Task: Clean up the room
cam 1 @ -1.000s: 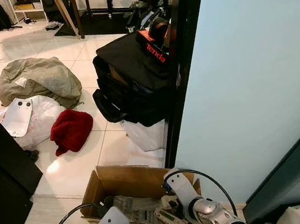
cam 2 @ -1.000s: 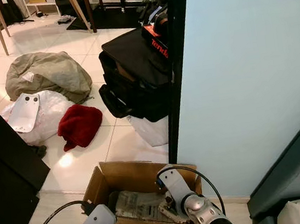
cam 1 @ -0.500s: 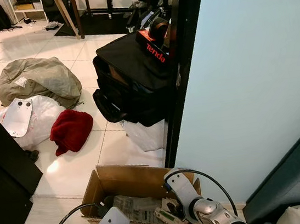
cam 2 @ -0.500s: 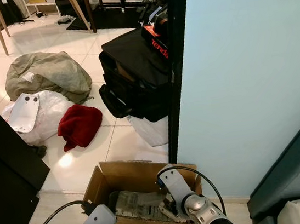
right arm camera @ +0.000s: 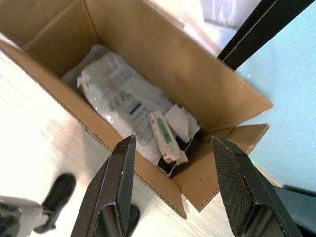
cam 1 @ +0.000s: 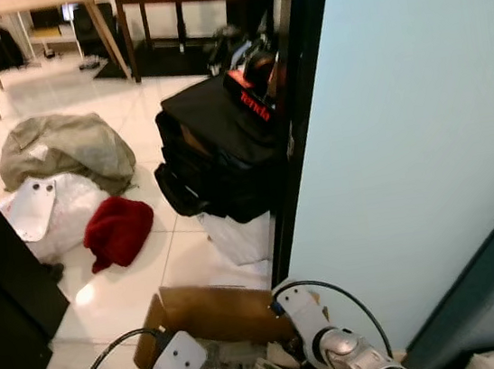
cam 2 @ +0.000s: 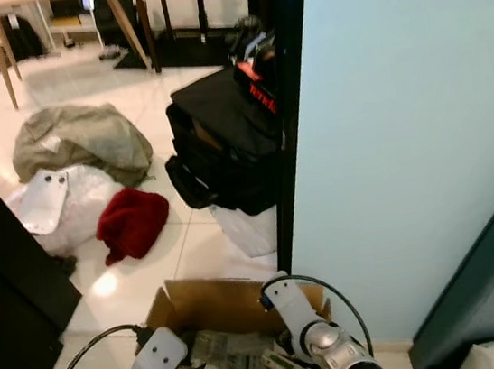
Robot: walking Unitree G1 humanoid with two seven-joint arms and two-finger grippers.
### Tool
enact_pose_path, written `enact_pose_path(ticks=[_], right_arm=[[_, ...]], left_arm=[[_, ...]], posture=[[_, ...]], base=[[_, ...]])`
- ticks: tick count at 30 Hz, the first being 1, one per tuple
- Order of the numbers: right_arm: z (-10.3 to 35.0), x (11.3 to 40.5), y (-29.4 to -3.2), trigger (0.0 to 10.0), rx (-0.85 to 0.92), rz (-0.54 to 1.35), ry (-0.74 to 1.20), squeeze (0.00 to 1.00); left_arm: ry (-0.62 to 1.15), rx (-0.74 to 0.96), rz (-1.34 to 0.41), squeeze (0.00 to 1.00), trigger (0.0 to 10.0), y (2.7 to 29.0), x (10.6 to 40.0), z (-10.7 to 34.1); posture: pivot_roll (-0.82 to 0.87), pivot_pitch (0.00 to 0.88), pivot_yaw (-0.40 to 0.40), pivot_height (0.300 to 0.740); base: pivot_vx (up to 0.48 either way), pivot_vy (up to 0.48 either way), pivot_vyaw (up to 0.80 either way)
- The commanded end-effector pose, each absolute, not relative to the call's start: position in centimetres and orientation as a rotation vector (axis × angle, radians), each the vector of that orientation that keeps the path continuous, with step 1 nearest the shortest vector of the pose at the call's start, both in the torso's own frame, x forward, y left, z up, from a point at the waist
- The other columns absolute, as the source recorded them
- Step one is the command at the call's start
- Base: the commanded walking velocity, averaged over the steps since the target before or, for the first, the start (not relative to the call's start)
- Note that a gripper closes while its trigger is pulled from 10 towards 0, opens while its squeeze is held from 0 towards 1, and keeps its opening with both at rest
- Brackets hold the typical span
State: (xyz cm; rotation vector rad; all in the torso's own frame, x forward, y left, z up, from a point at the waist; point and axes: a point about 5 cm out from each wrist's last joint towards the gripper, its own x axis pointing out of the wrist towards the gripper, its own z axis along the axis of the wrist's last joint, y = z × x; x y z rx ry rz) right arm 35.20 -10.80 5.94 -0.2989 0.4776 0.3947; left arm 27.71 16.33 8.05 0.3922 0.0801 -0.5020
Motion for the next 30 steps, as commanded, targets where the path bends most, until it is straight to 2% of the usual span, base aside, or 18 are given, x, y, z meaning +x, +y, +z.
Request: enact_pose_path(ticks=[1, 6, 9, 12, 18, 22, 30], right_arm=[[5.6, 35.0, -11.3, 10.0, -0.255, 0.376, 0.472, 0.0], [6.5, 35.4, -12.2, 10.0, -0.189, 0.342, 0.42, 0.0], [6.6, 35.5, -12.3, 10.0, -0.184, 0.339, 0.417, 0.0], [5.9, 34.7, -13.1, 10.0, -0.13, 0.309, 0.412, 0.0], [4.7, 33.3, -13.7, 10.0, -0.045, 0.24, 0.366, 0.0], [4.0, 32.2, -13.7, 10.0, -0.041, 0.218, 0.34, 0.0], [2.3, 30.4, -14.2, 10.0, -0.092, 0.15, 0.366, 0.0]], left_arm=[[0.149, 0.334, -0.45, 0.0, 10.0, 16.9, 27.3, 6.6], [0.198, 0.252, -0.315, 0.0, 10.0, 17.7, 27.4, 5.5], [0.202, 0.242, -0.303, 0.0, 10.0, 17.8, 27.4, 5.4], [0.206, 0.185, -0.178, 0.0, 10.0, 17.9, 26.9, 5.0], [0.208, 0.163, -0.048, 0.0, 10.0, 17.8, 26.3, 4.6], [0.216, 0.114, 0.038, 0.0, 10.0, 17.6, 26.0, 4.4], [0.253, 0.116, 0.07, 0.0, 10.0, 16.8, 25.9, 4.0]], posture=[[-0.01, 0.106, -0.041, 0.74], [-0.02, 0.071, -0.044, 0.74], [-0.02, 0.071, -0.044, 0.74], [-0.03, 0.053, -0.042, 0.74], [-0.03, 0.045, -0.037, 0.74], [-0.03, 0.046, -0.04, 0.74], [-0.03, 0.067, -0.036, 0.74]], base=[[0.0, 0.0, 0.0], [0.0, 0.0, 0.0], [0.0, 0.0, 0.0], [0.0, 0.0, 0.0], [0.0, 0.0, 0.0], [0.0, 0.0, 0.0], [0.0, 0.0, 0.0]])
